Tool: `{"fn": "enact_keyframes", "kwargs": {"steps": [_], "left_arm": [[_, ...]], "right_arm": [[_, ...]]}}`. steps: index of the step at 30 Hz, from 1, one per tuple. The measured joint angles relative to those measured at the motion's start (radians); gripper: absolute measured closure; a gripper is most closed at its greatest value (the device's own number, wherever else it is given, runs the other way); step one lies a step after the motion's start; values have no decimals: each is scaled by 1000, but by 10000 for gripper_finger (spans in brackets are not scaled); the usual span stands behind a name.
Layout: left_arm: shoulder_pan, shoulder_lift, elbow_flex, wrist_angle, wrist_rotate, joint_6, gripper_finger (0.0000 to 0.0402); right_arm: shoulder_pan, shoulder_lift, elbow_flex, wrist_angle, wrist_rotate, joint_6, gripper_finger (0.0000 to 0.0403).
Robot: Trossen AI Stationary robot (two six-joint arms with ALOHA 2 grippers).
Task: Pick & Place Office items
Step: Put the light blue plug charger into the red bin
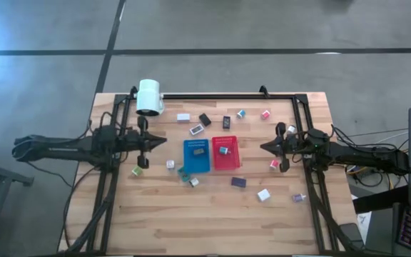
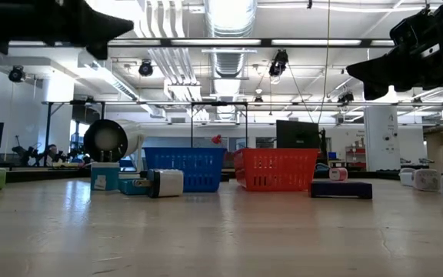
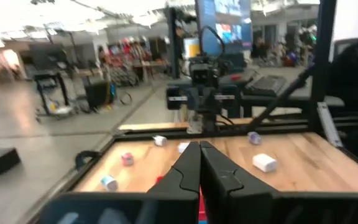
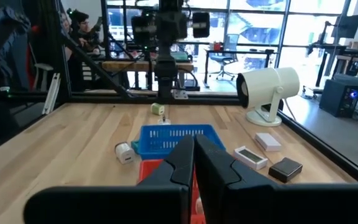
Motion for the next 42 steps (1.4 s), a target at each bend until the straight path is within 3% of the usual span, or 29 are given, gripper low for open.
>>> {"fn": "enact_keyframes", "kwargs": {"steps": [4,13,17,42], "left_arm": [[41,-79,-88,4,0,-3,399],[136,-161,-113,-97,69,20,400],[138,-176,-151,-93,125,63,400],[149,-219,-242,-51,125,138,397]], "right_arm": [[0,0,0,1,17,-3,394],[0,0,0,2,40,0,394],[0,0,0,1,40,-3,394],[0,1,0,-2,39,-15,394]]}}
